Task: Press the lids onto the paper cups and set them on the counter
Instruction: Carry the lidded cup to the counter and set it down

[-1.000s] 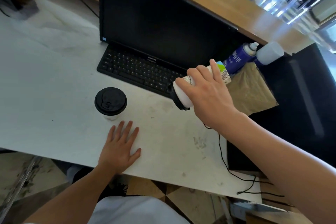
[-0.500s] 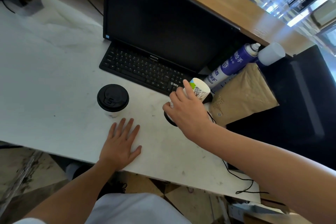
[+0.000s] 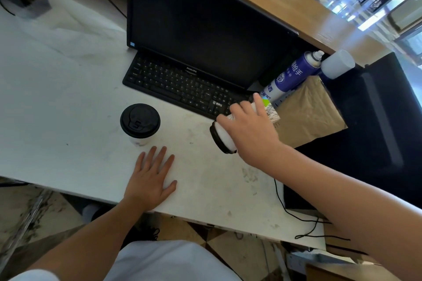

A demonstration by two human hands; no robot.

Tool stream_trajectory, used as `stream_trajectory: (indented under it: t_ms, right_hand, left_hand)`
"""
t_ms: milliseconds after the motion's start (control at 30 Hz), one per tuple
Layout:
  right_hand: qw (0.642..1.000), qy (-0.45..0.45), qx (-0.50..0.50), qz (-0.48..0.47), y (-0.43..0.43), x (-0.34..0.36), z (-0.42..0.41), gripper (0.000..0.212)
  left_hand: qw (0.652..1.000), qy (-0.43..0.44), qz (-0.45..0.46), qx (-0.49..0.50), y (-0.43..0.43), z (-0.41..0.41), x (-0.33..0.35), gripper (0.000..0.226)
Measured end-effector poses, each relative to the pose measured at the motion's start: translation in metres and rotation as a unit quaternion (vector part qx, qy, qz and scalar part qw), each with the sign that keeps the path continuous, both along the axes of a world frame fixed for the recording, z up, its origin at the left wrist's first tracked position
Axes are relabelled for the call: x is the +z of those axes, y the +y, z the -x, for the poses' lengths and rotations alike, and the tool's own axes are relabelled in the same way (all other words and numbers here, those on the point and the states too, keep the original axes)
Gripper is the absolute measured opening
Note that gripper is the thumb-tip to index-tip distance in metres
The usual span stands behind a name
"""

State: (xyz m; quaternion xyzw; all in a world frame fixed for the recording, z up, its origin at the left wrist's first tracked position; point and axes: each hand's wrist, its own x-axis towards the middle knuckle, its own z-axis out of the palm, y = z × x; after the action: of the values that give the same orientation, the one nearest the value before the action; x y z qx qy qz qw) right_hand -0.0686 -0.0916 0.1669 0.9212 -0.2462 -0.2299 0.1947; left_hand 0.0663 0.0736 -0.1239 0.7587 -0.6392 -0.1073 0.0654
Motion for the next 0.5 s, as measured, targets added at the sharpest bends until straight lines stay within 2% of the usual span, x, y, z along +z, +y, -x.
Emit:
stream_trajectory:
  t_ms: [100,200,300,400,500]
  right_hand:
    - [0.991,-0.106,-0.06,-0.055,-0.01,0.007,0.008,0.072]
    - [0.956,-0.223,-0.134,-0.135,-0.016,0.017,0.014,0.073]
    - [0.872,-0.348,-0.232,-0.256,-0.02,0.026,0.018,0.079]
    - [0.781,-0.45,-0.275,-0.335,-0.019,0.023,0.026,0.079]
    - [0.727,-0.505,-0.284,-0.369,-0.015,0.006,0.031,0.08]
  left_hand:
    - [1.0,-0.002,-0.008,-0.002,-0.001,0.0,0.0,0.08]
    - [1.0,-0.001,-0.012,-0.003,-0.001,0.0,0.0,0.08]
    - [1.0,0.001,-0.014,-0.003,-0.001,0.0,0.0,0.08]
    - [1.0,0.001,-0.012,-0.003,-0.001,0.0,-0.001,0.08]
    - [1.0,0.002,-0.019,-0.003,-0.003,-0.001,0.0,0.08]
